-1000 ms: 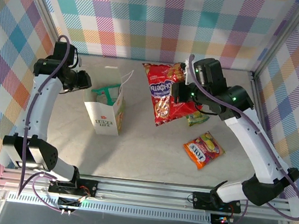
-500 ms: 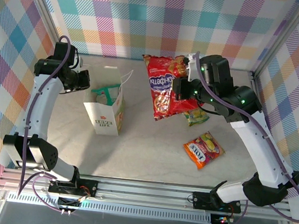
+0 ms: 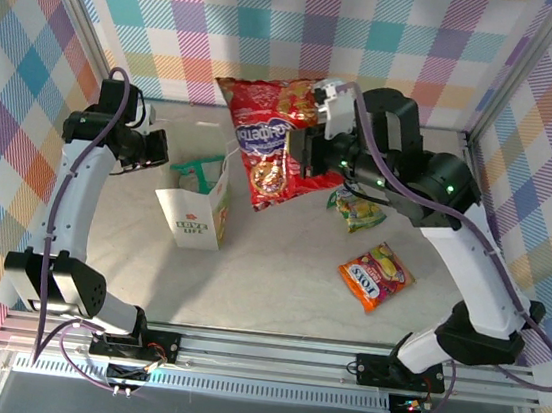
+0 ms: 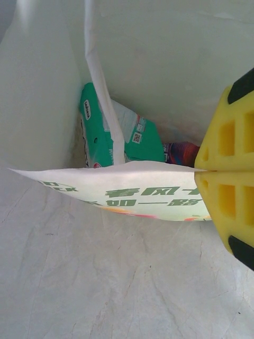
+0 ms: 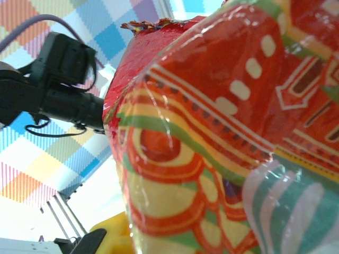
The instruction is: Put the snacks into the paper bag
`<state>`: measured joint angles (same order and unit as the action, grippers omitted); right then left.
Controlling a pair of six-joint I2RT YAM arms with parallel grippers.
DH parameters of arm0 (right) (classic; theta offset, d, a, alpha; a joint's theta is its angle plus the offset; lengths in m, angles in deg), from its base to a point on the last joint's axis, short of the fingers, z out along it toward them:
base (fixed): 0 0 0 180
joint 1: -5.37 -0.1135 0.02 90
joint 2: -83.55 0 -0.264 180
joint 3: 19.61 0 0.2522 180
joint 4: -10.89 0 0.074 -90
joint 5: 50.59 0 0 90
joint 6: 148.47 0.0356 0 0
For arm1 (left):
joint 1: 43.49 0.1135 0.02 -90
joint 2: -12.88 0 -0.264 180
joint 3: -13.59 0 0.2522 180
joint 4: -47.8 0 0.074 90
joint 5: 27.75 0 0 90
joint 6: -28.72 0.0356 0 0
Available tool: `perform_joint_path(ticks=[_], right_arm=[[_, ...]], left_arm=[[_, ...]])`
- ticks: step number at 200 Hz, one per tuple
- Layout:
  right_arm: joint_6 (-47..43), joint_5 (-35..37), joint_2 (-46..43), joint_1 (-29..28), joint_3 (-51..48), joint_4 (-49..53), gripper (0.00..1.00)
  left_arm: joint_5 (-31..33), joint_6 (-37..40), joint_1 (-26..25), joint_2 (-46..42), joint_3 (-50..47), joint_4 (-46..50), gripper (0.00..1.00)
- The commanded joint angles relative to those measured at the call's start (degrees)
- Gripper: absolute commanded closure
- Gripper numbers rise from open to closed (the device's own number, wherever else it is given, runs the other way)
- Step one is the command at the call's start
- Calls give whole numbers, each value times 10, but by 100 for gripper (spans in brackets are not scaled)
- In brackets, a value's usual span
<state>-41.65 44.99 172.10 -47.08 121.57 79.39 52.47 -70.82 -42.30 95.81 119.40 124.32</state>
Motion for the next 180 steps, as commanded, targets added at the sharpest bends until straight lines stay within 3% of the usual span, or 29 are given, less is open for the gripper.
perform_joint_path(ticks=[1,180], right_arm=[[-9,-2,23,-14,64,-100,100],[91,-37,175,-25,164,-254,100]], left_arm=[[0,3,-2,-18,-12,10,100],[-46,-30,41,-78,-75,-13,89]])
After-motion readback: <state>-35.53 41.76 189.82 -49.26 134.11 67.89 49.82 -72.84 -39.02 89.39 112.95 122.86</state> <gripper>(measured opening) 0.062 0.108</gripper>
